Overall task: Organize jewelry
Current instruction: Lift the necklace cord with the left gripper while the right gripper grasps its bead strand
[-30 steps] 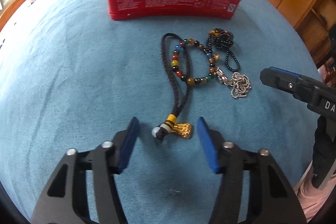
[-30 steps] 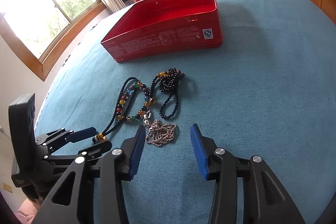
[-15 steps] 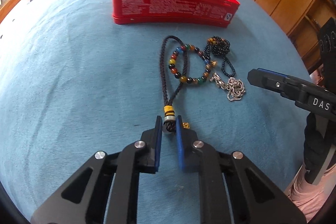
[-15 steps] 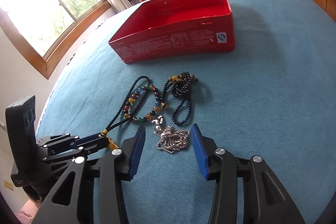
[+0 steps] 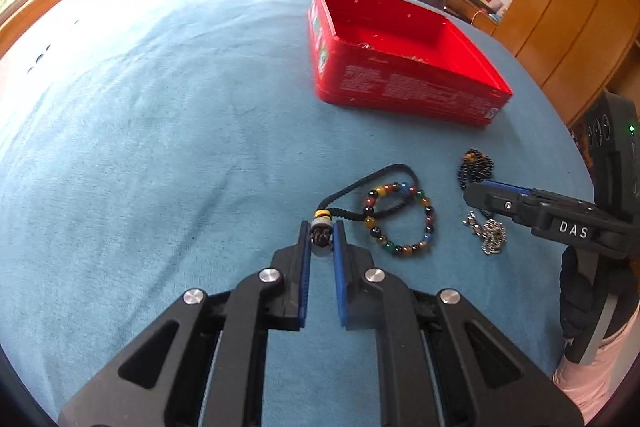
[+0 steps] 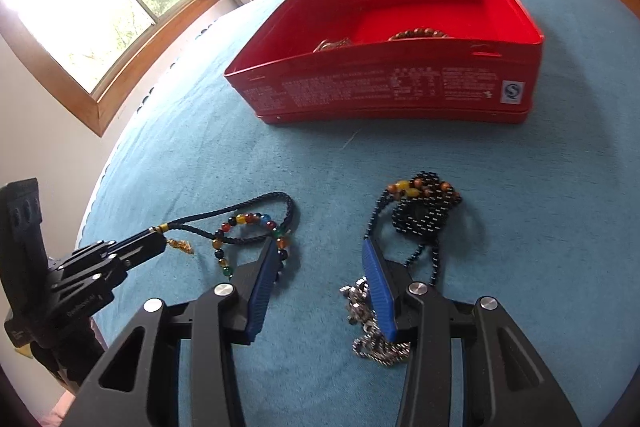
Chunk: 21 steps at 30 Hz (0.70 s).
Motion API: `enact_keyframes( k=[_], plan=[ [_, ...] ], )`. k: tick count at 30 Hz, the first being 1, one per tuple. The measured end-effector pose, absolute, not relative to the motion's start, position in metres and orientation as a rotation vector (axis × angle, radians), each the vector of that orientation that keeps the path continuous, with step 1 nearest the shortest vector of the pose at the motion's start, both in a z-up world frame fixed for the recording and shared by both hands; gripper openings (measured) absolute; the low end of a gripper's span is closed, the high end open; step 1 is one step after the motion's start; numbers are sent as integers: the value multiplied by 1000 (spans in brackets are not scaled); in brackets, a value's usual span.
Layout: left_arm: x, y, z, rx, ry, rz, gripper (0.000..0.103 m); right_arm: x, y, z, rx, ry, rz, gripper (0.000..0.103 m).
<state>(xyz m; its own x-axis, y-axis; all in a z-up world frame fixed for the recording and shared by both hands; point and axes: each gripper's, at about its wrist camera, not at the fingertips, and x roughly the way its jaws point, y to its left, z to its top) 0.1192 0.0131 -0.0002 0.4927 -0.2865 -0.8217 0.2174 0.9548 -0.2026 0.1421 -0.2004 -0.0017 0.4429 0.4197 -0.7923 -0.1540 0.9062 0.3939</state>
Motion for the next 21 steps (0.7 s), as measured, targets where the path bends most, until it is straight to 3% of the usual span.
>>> enact_keyframes(
  k=[11,16,21],
  plan=[
    [138,16,-13,-98,1021,-334,9,152,-159,-17,200,1110,390,31],
    [138,19,-16,-106,1022,-345,9,154,-150,-19,164,1096,388,8],
    [138,25,-14,-120,1027,-346,9,152,-163,-18,284,1104,446,8]
  ],
)
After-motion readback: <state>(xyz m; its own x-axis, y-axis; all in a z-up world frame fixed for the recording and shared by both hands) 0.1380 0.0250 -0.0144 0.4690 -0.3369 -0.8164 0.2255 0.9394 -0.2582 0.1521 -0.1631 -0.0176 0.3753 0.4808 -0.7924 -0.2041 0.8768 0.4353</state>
